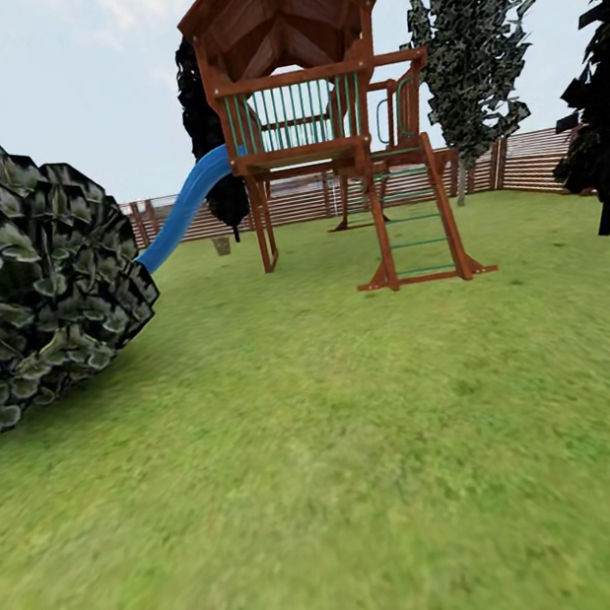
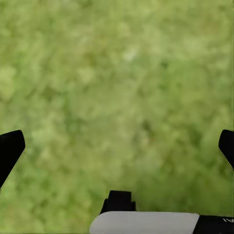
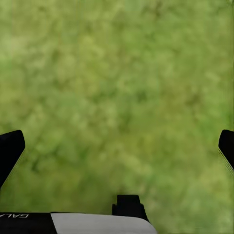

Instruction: Take the three Easter eggs out of the wicker basket on the lawn in the garden, then place them on the lawn next to a single tree (choose any tree) so that all three eggs are next to the same tree and none are left in the basket.

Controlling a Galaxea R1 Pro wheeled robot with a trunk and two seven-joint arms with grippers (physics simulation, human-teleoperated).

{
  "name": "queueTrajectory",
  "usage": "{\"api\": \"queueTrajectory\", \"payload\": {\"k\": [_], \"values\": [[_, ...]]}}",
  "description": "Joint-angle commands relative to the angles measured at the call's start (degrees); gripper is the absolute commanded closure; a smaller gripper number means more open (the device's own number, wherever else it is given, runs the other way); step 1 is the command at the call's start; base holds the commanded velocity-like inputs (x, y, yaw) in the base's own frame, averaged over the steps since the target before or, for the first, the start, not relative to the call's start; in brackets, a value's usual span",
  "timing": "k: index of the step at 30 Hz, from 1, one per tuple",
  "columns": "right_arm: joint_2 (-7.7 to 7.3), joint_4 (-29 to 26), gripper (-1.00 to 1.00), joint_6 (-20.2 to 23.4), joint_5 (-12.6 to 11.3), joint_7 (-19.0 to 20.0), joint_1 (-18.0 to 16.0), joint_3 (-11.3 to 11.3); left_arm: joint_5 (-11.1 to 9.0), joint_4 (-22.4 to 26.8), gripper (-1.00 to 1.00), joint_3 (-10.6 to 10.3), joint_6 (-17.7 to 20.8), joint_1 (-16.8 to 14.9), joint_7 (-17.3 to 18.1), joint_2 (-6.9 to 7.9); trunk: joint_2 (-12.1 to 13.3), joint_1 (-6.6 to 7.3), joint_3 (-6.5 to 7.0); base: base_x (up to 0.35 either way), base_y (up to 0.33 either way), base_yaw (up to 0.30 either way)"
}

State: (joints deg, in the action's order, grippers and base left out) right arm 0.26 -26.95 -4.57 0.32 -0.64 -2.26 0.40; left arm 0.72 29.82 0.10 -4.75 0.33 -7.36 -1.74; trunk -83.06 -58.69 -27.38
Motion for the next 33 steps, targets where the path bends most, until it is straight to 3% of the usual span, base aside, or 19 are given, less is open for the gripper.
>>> {"api": "queueTrajectory", "payload": {"k": [1,33], "values": [[0.0,0.01,-1.0,-0.17,0.03,-0.07,-0.03,0.04,0.07,0.08,-1.0,-0.03,-0.08,0.02,-0.19,-0.02,-0.02,-0.04,-0.05,0.335,0.0,0.0],[0.0,-0.04,-1.0,-0.17,0.03,-0.07,-0.03,0.04,0.07,0.07,-1.0,-0.17,-0.1,0.02,-0.19,-0.02,-0.02,-0.04,-0.05,0.335,0.0,0.0]]}}
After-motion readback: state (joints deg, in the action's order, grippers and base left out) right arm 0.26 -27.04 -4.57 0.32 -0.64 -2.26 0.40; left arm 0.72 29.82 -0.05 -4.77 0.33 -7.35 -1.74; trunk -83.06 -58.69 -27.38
